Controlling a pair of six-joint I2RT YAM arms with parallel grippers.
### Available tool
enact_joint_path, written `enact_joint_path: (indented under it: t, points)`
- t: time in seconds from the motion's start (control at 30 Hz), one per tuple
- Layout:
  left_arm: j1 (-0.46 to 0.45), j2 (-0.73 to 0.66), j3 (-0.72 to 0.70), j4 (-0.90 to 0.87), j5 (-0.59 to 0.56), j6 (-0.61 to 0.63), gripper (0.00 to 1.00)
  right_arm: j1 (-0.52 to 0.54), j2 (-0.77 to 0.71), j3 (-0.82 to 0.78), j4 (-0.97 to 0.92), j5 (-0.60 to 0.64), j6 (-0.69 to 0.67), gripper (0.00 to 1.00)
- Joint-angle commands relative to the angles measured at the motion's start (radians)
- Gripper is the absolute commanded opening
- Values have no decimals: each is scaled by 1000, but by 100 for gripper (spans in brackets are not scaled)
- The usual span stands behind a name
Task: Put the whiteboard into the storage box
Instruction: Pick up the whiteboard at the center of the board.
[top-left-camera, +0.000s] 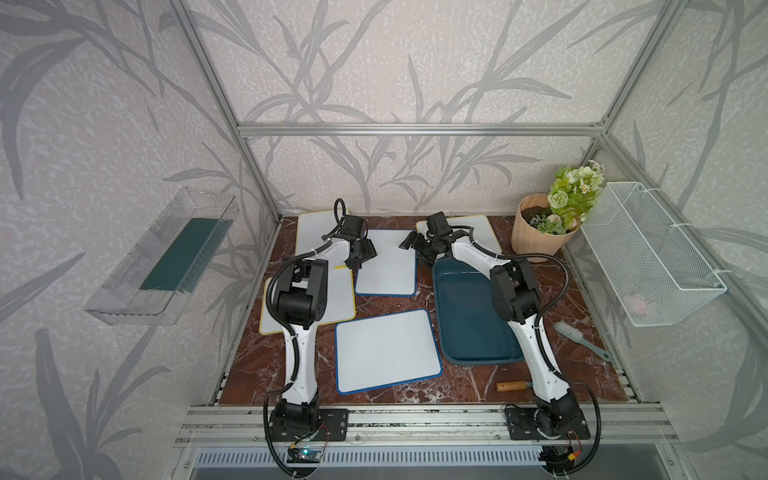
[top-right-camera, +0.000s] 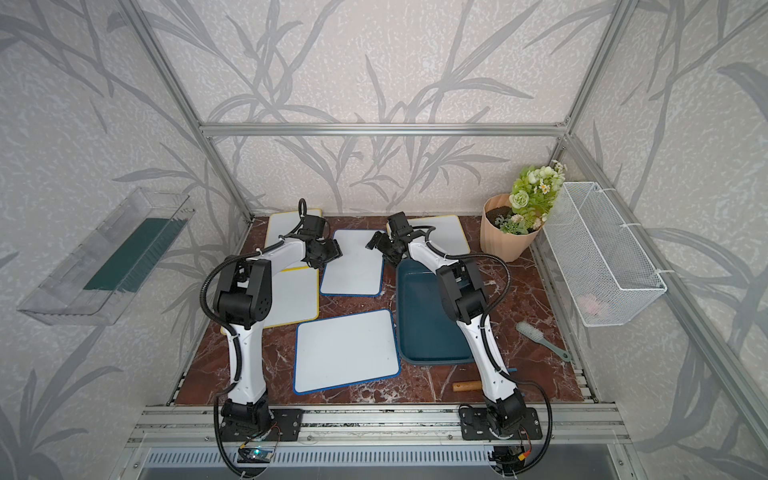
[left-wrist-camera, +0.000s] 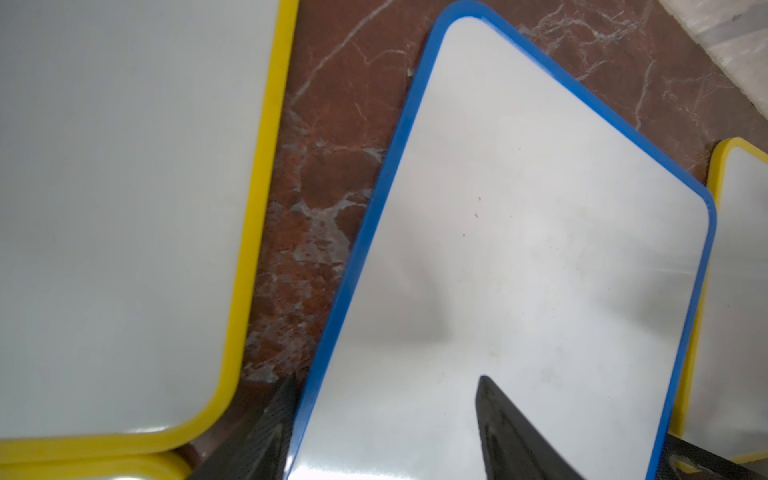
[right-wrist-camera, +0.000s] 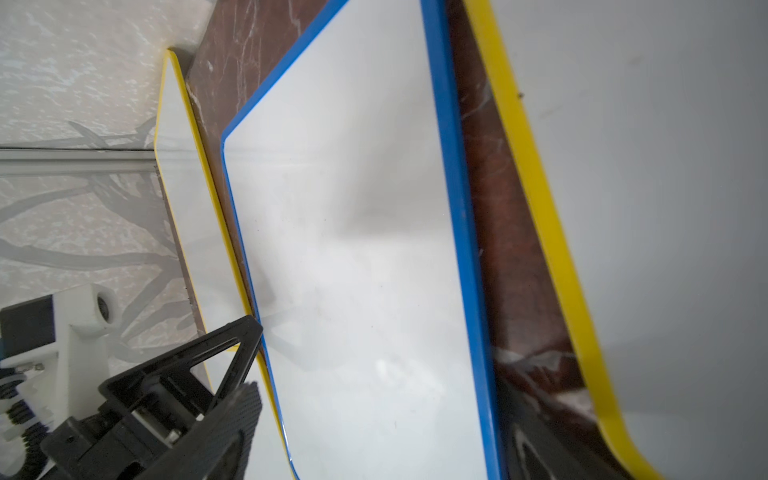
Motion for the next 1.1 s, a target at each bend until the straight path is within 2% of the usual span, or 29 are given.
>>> enact_joint_path:
  t: [0.0, 0.27, 0.37, 0.47, 0.63, 0.77, 0.93, 1.07]
  points:
    - [-43, 76, -68, -107, 98, -21, 68, 59, 75, 18, -82, -22, -24, 91]
    - [-48, 77, -76, -108, 86, -13, 68, 91, 170, 212, -315, 128, -96, 91]
    - [-49, 79, -78, -106, 90, -13, 68, 102, 209, 271, -346, 126, -114, 91]
    - [-48, 80, -78, -102, 95, -13, 68, 105, 200, 238, -276, 52, -97, 91]
    - [-49, 80, -84, -97, 97, -13, 68, 100, 112, 69, -72, -65, -11, 91]
    - [-49, 78, -94, -87, 96, -16, 68, 85, 55, -49, 76, -150, 108, 90]
    - [-49, 80, -98, -74, 117, -26, 68, 65, 29, -146, 255, -215, 254, 88]
    - [-47, 79, -96, -68, 136, -31, 68, 57, 13, -184, 327, -221, 296, 87]
